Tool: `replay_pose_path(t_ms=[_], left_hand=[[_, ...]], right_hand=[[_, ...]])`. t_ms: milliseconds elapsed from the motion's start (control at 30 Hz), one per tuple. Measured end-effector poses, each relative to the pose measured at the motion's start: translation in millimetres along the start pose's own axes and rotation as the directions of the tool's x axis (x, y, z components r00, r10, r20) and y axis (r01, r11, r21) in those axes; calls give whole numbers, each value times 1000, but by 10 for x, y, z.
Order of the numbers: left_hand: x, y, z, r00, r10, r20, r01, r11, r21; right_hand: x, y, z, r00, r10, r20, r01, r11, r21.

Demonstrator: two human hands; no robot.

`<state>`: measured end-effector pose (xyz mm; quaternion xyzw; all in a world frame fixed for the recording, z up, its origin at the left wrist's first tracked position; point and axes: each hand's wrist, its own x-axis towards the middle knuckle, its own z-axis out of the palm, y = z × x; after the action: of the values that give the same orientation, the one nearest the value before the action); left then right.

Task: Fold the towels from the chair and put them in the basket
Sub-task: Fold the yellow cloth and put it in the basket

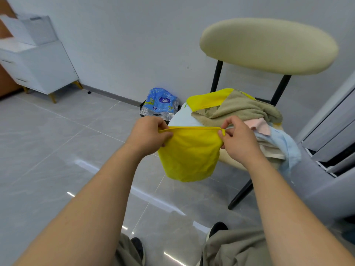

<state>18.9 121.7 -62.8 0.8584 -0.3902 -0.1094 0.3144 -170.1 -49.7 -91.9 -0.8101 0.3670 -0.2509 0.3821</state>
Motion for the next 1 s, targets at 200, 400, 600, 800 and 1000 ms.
replay_pose_path(t_ms=[200, 400, 600, 800, 1000], left_hand=[[11, -23, 10, 999, -20, -32, 18, 998, -56], [20, -45, 4, 999, 45, -24, -46, 998, -50], [53, -84, -13, 997, 20, -81, -16, 999, 48], [73, -105, -24, 991, -24, -129, 36, 995, 96], [58, -107, 3, 994, -43, -103, 62, 979, 192]], right_hand=[[25, -20, 14, 997, 72, 6, -72, 991, 110], [38, 4, 31, 996, 92, 7, -92, 991, 101], [46, 27, 31, 996, 92, 4, -92, 993, 71], [27, 11, 40, 999, 54, 2, -54, 998, 32], [-1, -48, 56, 999, -31, 32, 32, 998, -51]])
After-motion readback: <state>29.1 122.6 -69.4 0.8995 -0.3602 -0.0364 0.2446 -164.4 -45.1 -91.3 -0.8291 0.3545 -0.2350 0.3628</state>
